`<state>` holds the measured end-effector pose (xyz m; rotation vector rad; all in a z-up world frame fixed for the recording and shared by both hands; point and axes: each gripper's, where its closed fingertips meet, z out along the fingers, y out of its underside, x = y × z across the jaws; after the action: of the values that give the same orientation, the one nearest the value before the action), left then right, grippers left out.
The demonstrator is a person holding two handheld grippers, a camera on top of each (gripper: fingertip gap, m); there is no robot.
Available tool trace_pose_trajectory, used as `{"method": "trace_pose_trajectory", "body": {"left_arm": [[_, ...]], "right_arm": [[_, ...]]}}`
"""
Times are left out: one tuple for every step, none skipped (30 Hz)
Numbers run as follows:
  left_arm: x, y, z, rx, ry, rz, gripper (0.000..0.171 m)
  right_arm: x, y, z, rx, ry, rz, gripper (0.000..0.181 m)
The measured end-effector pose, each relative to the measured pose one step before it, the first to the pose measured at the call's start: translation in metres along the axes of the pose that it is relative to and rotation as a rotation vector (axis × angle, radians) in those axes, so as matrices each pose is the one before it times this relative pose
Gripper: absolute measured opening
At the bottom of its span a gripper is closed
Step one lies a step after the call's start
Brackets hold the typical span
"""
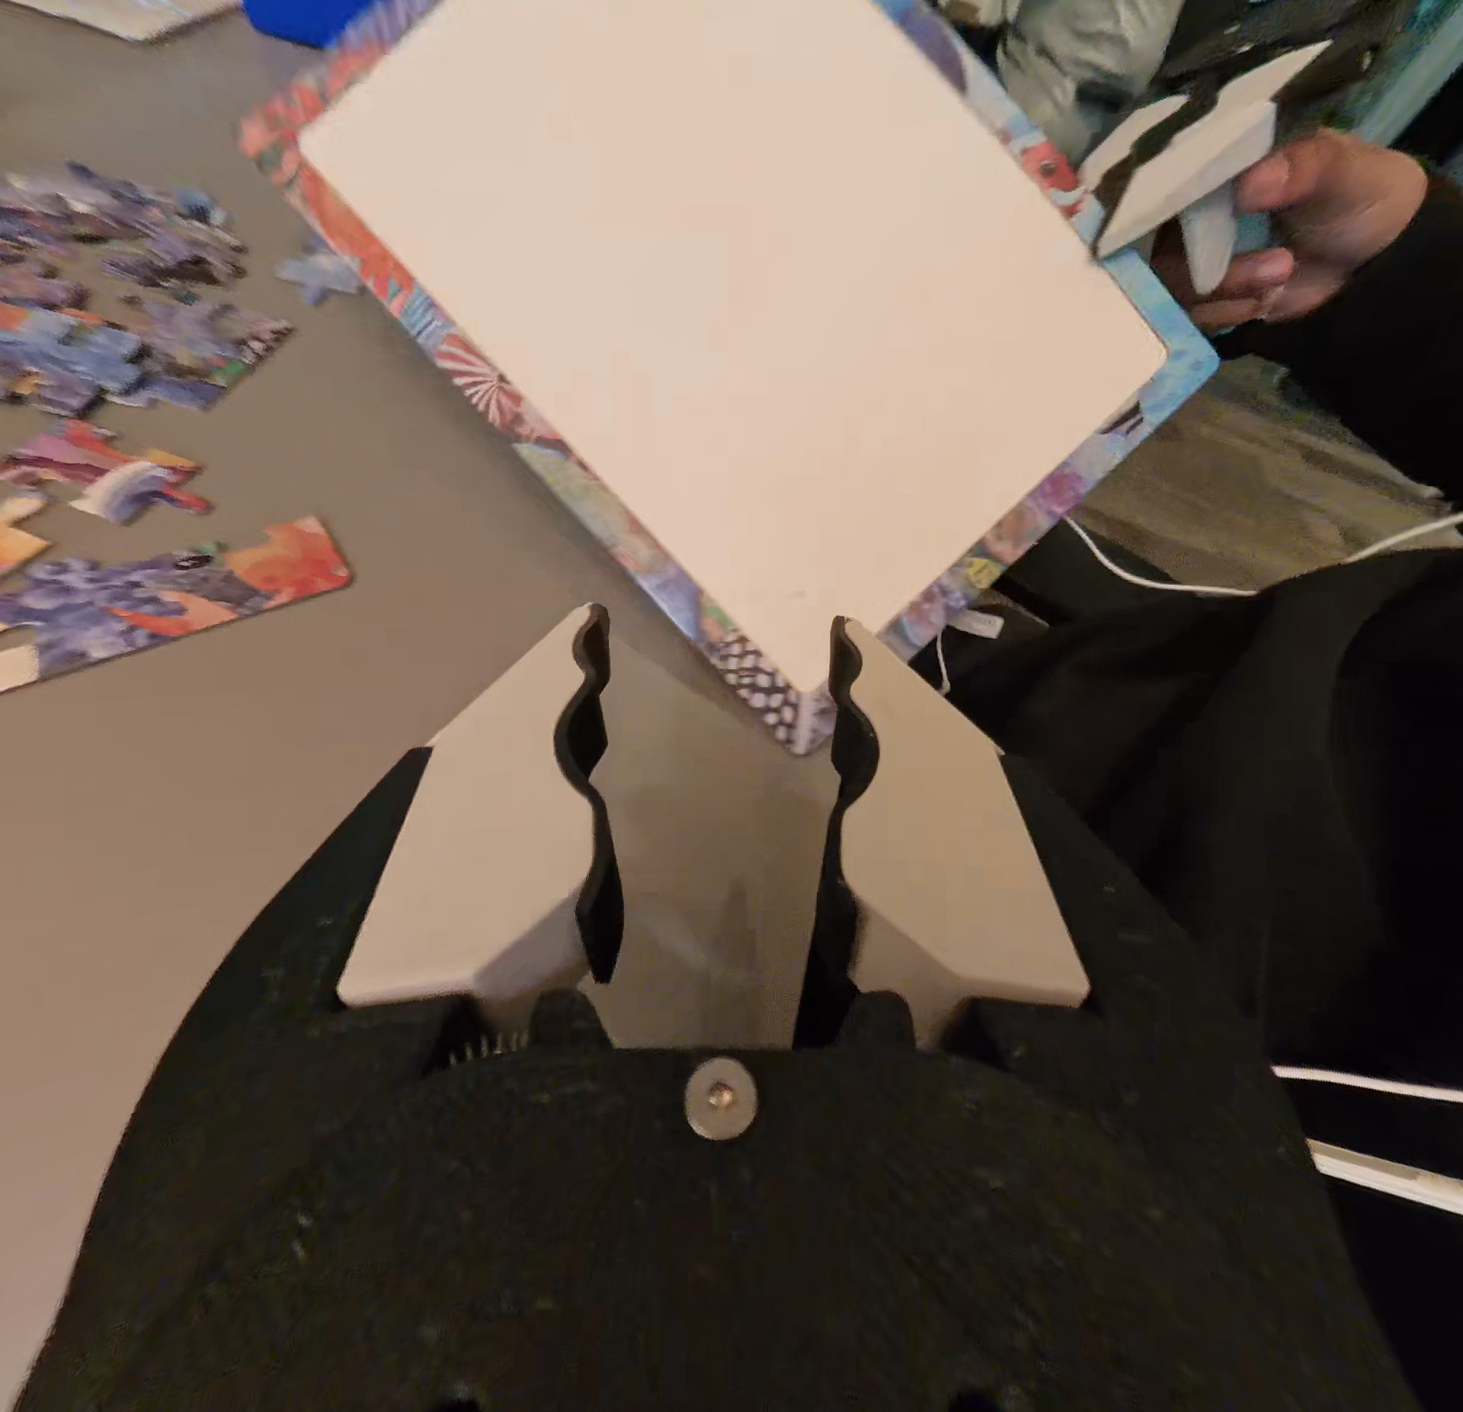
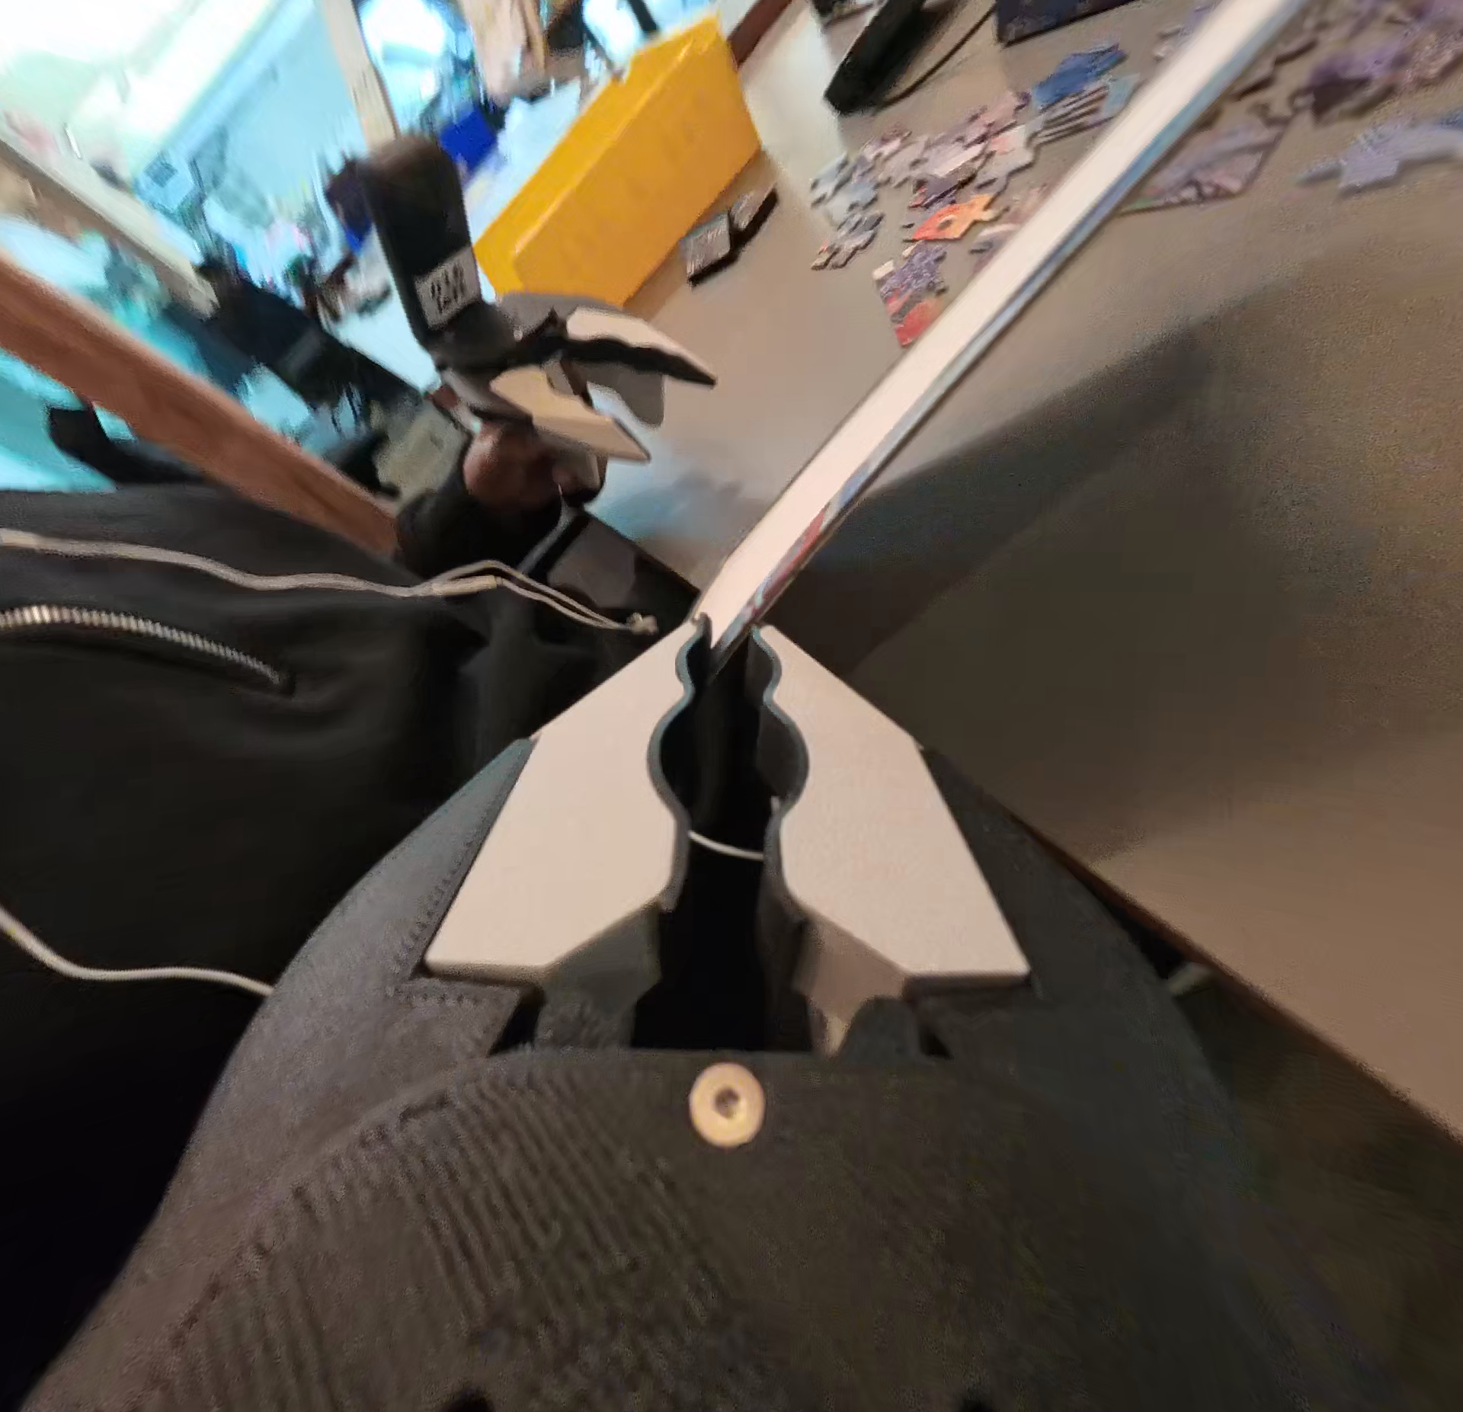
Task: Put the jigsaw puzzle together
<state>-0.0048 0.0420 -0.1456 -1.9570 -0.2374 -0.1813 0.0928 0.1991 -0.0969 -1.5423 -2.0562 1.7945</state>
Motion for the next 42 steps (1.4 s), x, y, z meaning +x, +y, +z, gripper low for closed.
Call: {"method": "trace_pose_trajectory", "body": {"left_arm": [[-0.00296, -0.00379, -0.00402, 0.02133, -0.0105, -0.0042, 0.054], [-0.00318, -0.00444, -0.00446, 0.02404, -0.0136, 0.0, 0.056], [-0.00453, -0.00532, -0.005, 0.02991, -0.0224, 0.0041, 0.057], [-0.00624, -0.00633, -0.00563, 0.03489, -0.0325, 0.0056, 0.06], [-0.00885, -0.00736, -0.00655, 0.03859, -0.0467, 0.0054, 0.066], [-0.0112, -0.00887, -0.0077, 0.04628, -0.0581, 0.0048, 0.072], [-0.00985, -0.00979, -0.00814, 0.04874, -0.0437, 0.0015, 0.075], [-0.007, -0.00921, -0.00795, 0.04133, -0.0177, -0.0038, 0.09], [-0.00724, -0.00921, -0.00764, 0.04012, -0.0156, -0.0177, 0.1], [-0.00651, -0.00909, -0.00726, 0.04317, -0.0074, -0.0246, 0.096], [-0.00123, -0.00709, -0.00687, 0.03396, 0.0297, -0.025, 0.096], [0.00345, -0.00424, -0.00626, 0.01846, 0.0622, -0.034, 0.092], [0.00649, -0.00155, -0.00551, 0.00654, 0.0807, -0.0473, 0.078], [0.00859, -0.00008, -0.00513, 0.00361, 0.0929, -0.0524, 0.058], [0.00513, 0.00064, -0.00426, 0.00729, 0.0685, -0.0588, 0.035], [-0.00243, 0.00222, -0.00306, 0.00483, 0.02, -0.0647, 0.024], [-0.00766, 0.0035, -0.0022, 0.00154, -0.0152, -0.0546, 0.03], [-0.00796, 0.004, -0.0017, -0.00153, -0.0219, -0.0297, 0.037], [-0.00662, 0.00395, -0.00113, -0.0045, -0.022, -0.0097, 0.039], [-0.00607, 0.00325, -0.00052, -0.00622, -0.0249, 0.0001, 0.041], [-0.00628, 0.00226, 0.00017, -0.00578, -0.0318, 0.0053, 0.046], [-0.00586, 0.00168, 0.00044, -0.00683, -0.0316, 0.0104, 0.05], [-0.00557, 0.0017, 0.00061, -0.00892, -0.0311, 0.0126, 0.052], [-0.00587, 0.00176, 0.00061, -0.00916, -0.0328, 0.0121, 0.055], [-0.0059, 0.00219, 0.0006, -0.01021, -0.0321, 0.0106, 0.057], [-0.00398, 0.00308, 0.00083, -0.0143, -0.0186, 0.0081, 0.058], [-0.00227, 0.00396, 0.00116, -0.01884, -0.0045, 0.0005, 0.058], [-0.0009, 0.00421, 0.00143, -0.01945, 0.0066, -0.0078, 0.057], [0.00031, 0.00413, 0.00128, -0.0187, 0.0165, -0.0124, 0.054], [0.00121, 0.00353, 0.00091, -0.01609, 0.0236, -0.0121, 0.043], [0.00135, 0.0027, 0.00055, -0.01017, 0.0247, -0.0116, 0.029], [0.00052, 0.00225, 0.00035, -0.00876, 0.0208, -0.0135, 0.017], [-0.00054, 0.00157, 0.0001, -0.00539, 0.0161, -0.0159, 0.014], [-0.00108, 0.00083, -0.00005, -0.00043, 0.0131, -0.0204, 0.014], [-0.00183, 0.00082, -0.00001, -0.00057, 0.0078, -0.0193, 0.013], [-0.00266, 0.001, 0.00009, -0.00095, -0.0007, -0.0158, 0.013], [-0.00229, 0.00172, 0.00047, -0.00588, -0.0011, -0.0113, 0.013], [-0.00122, 0.00145, 0.00052, -0.00833, 0.002, -0.014, 0.013], [0.0011, 0.00102, 0.00059, -0.00791, 0.0143, -0.0077, 0.011], [0.00167, 0.00091, 0.00049, -0.00769, 0.0154, -0.002, 0.01], [0.00046, 0.00121, 0.00078, -0.00925, 0.0049, -0.0032, 0.009], [-0.00053, 0.00114, 0.00128, -0.00923, -0.0031, -0.0045, 0.008]], "right_arm": [[-0.00422, -0.00436, -0.00217, -0.0411, -0.0112, -0.058, 0.006], [-0.00682, -0.00491, -0.00153, -0.0262, -0.0368, -0.0517, 0.005], [-0.00685, -0.00528, -0.0005, -0.0149, -0.0453, -0.0407, 0.003], [-0.00296, -0.00425, 0.00052, -0.0155, -0.0298, -0.0297, 0.002], [-0.00033, -0.00222, 0.00152, -0.023, -0.0203, -0.0274, 0.001], [-0.00159, -0.00094, 0.00224, -0.0263, -0.0322, -0.033, 0.0], [-0.00176, -0.00167, 0.0026, -0.0192, -0.0375, -0.03, 0.0], [0.00035, -0.00318, 0.00267, -0.0105, -0.0297, -0.0152, 0.0], [0.00381, -0.00453, 0.00273, -0.0057, -0.0132, -0.0047, 0.0], [0.00468, -0.00549, 0.00273, -0.0019, -0.0096, -0.0052, 0.0], [0.00418, -0.00547, 0.0029, -0.003, -0.0155, -0.0049, 0.0], [0.00581, -0.00455, 0.00305, -0.0101, -0.0076, -0.0014, 0.0], [0.00658, -0.00344, 0.00321, -0.0177, -0.0042, -0.0008, 0.0], [0.0056, -0.00404, 0.00304, -0.0125, -0.0107, 0.0005, 0.0], [0.00537, -0.00505, 0.00283, -0.0038, -0.013, 0.0047, 0.0], [0.00587, -0.00489, 0.00271, -0.0024, -0.0093, 0.0058, 0.0], [0.00652, -0.00337, 0.00305, -0.0086, -0.0041, 0.0036, 0.0], [0.00749, -0.00218, 0.0034, -0.0126, 0.0035, 0.0038, 0.001], [0.00747, -0.00157, 0.00345, -0.0132, 0.004, 0.0069, 0.001], [0.00601, -0.00155, 0.00333, -0.0105, -0.0062, 0.0075, 0.001], [0.00469, -0.00181, 0.00312, -0.006, -0.0122, 0.0062, 0.001], [0.0042, -0.00199, 0.00267, -0.0042, -0.0127, 0.0063, 0.002], [0.0035, -0.00185, 0.00255, -0.0043, -0.015, 0.0052, 0.001], [0.00334, -0.00203, 0.00237, -0.0028, -0.0132, 0.0036, 0.001], [0.00375, -0.00182, 0.00225, -0.0036, -0.0074, 0.0039, 0.002], [0.00394, -0.00115, 0.00241, -0.0061, -0.0035, 0.003, 0.001], [0.00386, -0.00097, 0.00238, -0.0055, -0.0018, 0.0019, 0.002], [0.00365, -0.00096, 0.00216, -0.0028, -0.0028, 0.0043, 0.002], [0.00349, -0.00086, 0.0021, -0.0011, -0.0042, 0.0064, 0.002], [0.00378, -0.00057, 0.00186, -0.0005, -0.0013, 0.0057, 0.002], [0.00434, -0.00033, 0.00166, -0.0003, 0.0019, 0.0059, 0.003], [0.00453, 0.0, 0.00138, -0.0002, 0.0032, 0.0067, 0.003], [0.00452, 0.00018, 0.00113, 0.001, 0.0034, 0.0066, 0.003], [0.00389, 0.00004, 0.00101, 0.0025, -0.0003, 0.0061, 0.003], [0.00384, 0.00034, 0.00112, 0.002, 0.0002, 0.0067, 0.004], [0.00377, 0.00045, 0.0011, 0.0005, 0.0012, 0.0051, 0.004], [0.00383, 0.00071, 0.00107, -0.0013, 0.0045, 0.0015, 0.004], [0.00405, 0.00058, 0.00074, -0.0014, 0.008, -0.0013, 0.005], [0.00412, 0.00004, 0.00017, 0.0012, 0.0079, -0.0011, 0.005], [0.00382, -0.00032, -0.00013, 0.0033, 0.005, 0.0013, 0.006], [0.00378, -0.00045, -0.00024, 0.0037, 0.004, 0.0032, 0.006], [0.00392, -0.0003, -0.00025, 0.0018, 0.0049, 0.0035, 0.007]]}}
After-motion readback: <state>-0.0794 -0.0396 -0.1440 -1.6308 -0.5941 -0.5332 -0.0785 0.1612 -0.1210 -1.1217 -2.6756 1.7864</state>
